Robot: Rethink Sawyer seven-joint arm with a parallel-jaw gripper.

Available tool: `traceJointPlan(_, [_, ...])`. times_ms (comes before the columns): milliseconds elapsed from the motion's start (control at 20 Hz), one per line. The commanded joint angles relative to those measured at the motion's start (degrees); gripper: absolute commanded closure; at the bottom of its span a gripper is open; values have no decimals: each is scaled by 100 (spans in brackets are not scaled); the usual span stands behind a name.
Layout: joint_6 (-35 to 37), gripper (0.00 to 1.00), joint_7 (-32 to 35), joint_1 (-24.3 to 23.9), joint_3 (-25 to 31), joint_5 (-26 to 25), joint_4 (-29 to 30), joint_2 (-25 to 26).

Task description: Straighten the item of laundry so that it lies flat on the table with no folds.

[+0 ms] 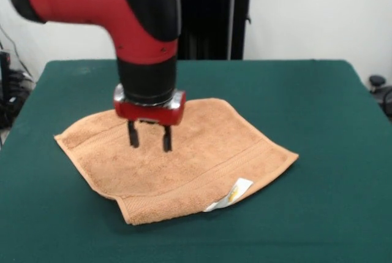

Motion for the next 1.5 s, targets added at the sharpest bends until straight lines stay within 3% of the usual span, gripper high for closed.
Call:
traceJointPlan(50, [-100, 0, 1174, 368, -169, 384, 1149, -219])
traceJointPlan(1050, [-855, 0, 1218, 606, -441, 911, 1553, -33])
traceJointPlan(1500, [-1405, 0, 1432, 710, -502, 1231, 2202, -146])
